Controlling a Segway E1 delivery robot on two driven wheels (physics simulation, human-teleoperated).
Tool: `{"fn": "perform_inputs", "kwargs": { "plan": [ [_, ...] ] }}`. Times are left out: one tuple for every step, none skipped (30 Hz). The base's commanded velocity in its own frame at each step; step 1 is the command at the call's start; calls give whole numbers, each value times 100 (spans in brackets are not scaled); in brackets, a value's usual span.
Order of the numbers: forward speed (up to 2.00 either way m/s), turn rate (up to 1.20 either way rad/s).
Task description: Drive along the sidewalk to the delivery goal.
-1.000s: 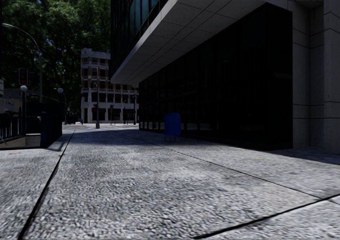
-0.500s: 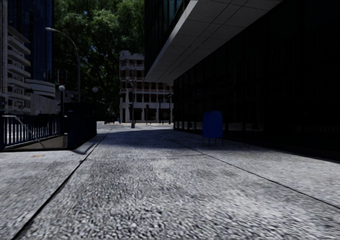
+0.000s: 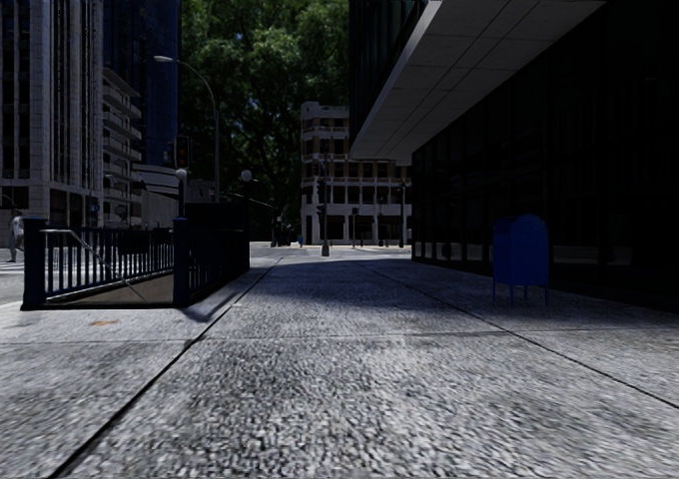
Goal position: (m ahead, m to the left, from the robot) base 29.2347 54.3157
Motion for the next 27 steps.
{"fn": "perform_inputs", "kwargs": {
  "plan": [
    [200,0],
    [200,0],
    [200,0],
    [200,0],
    [200,0],
    [200,0],
    [200,0],
    [200,0],
    [200,0],
    [200,0],
    [200,0],
    [200,0],
    [200,0],
    [200,0],
    [200,0],
    [200,0],
    [200,0],
    [200,0],
    [200,0],
    [200,0],
    [200,0],
    [200,0],
    [200,0],
    [200,0],
    [200,0],
    [200,0],
    [200,0]
  ]
}}
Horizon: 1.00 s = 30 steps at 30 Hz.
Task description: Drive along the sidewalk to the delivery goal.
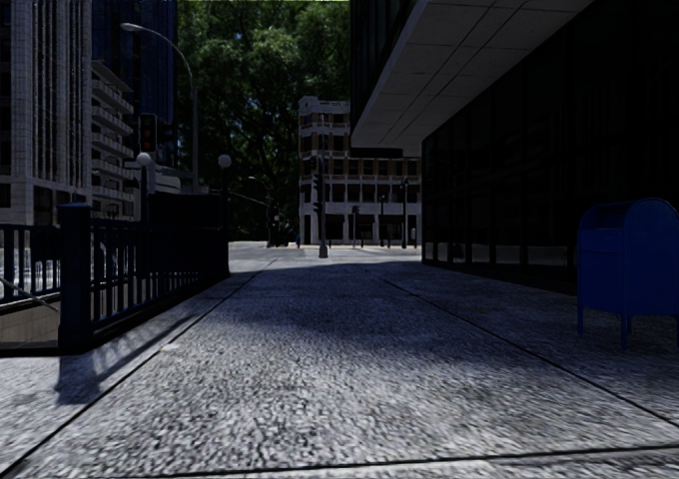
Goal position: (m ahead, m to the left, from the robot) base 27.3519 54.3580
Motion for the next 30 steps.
{"fn": "perform_inputs", "kwargs": {
  "plan": [
    [200,0],
    [200,0],
    [200,0],
    [200,0],
    [200,0],
    [200,0],
    [200,0],
    [200,0],
    [200,0],
    [200,0],
    [200,0],
    [200,0],
    [200,0],
    [200,0],
    [200,0],
    [200,0],
    [200,0],
    [200,0],
    [200,0],
    [200,0],
    [200,0],
    [200,0],
    [200,0],
    [200,0],
    [200,0],
    [200,0],
    [200,0],
    [200,0],
    [200,0],
    [200,0]
  ]
}}
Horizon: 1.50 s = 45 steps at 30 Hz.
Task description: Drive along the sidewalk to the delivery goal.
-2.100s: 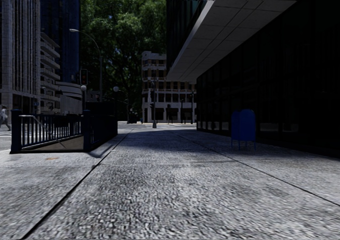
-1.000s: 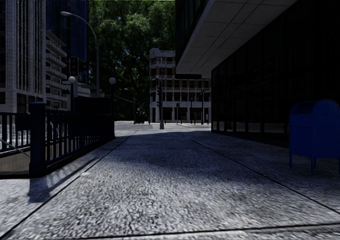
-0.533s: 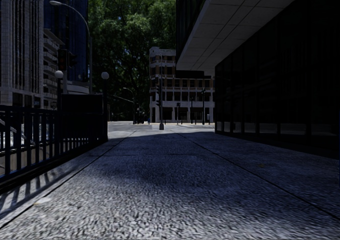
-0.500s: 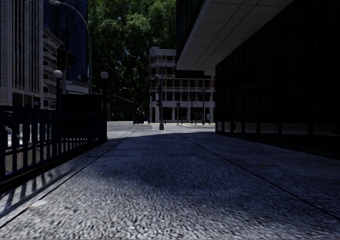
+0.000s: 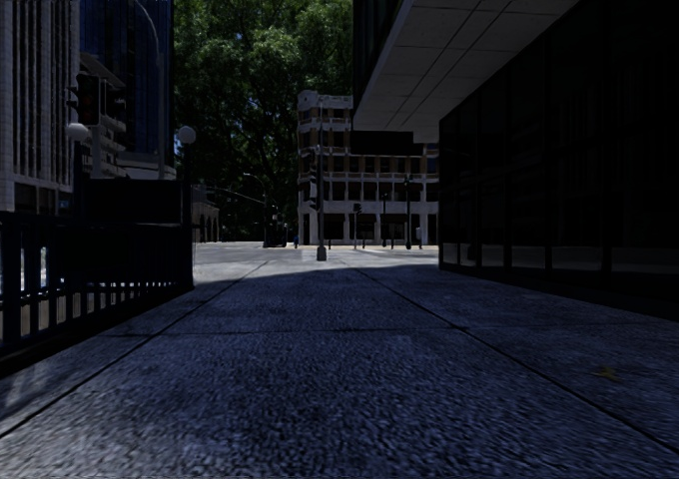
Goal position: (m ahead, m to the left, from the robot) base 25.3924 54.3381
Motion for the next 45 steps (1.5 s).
{"fn": "perform_inputs", "kwargs": {
  "plan": [
    [200,0],
    [200,0],
    [200,0],
    [200,0],
    [200,4],
    [200,9],
    [200,11],
    [200,14],
    [200,19],
    [200,19],
    [200,22],
    [200,23],
    [200,23],
    [200,23],
    [200,23],
    [200,23],
    [200,23],
    [200,23],
    [200,23],
    [200,23],
    [200,23],
    [200,23],
    [200,23],
    [200,23],
    [200,23],
    [200,23],
    [200,23],
    [200,23],
    [200,23],
    [200,23],
    [200,23],
    [200,23],
    [200,23],
    [200,23],
    [200,23],
    [200,23],
    [200,23],
    [200,23],
    [200,23],
    [200,23],
    [200,23],
    [200,23],
    [200,23],
    [200,23],
    [200,23]
  ]
}}
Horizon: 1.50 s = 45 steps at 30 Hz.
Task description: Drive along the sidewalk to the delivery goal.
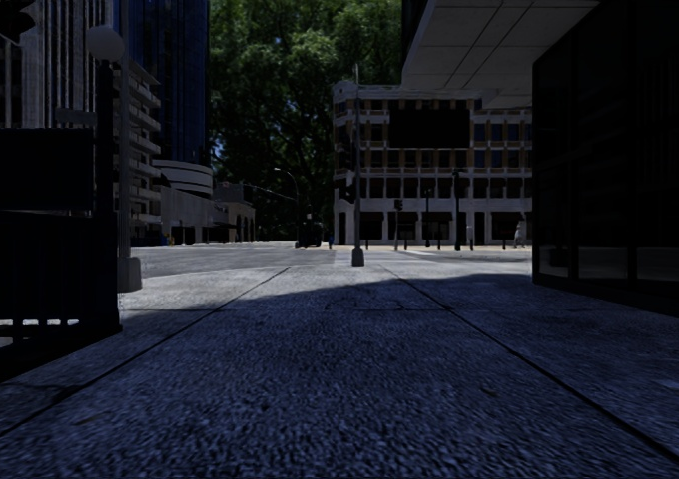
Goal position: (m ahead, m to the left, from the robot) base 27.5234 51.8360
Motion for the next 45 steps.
{"fn": "perform_inputs", "kwargs": {
  "plan": [
    [200,23],
    [200,26],
    [200,29],
    [200,30],
    [200,30],
    [200,30],
    [200,30],
    [200,30],
    [200,30],
    [200,30],
    [200,30],
    [200,30],
    [200,30],
    [200,30],
    [200,30],
    [200,30],
    [200,30],
    [200,30],
    [200,30],
    [200,31],
    [200,34],
    [200,36],
    [200,37],
    [200,37],
    [200,37],
    [200,38],
    [200,38],
    [200,38],
    [200,40],
    [200,44],
    [200,47],
    [200,47],
    [200,47],
    [200,47],
    [200,48],
    [200,48],
    [200,48],
    [200,48],
    [200,48],
    [200,48],
    [200,48],
    [200,48],
    [200,48],
    [200,48],
    [198,58]
  ]
}}
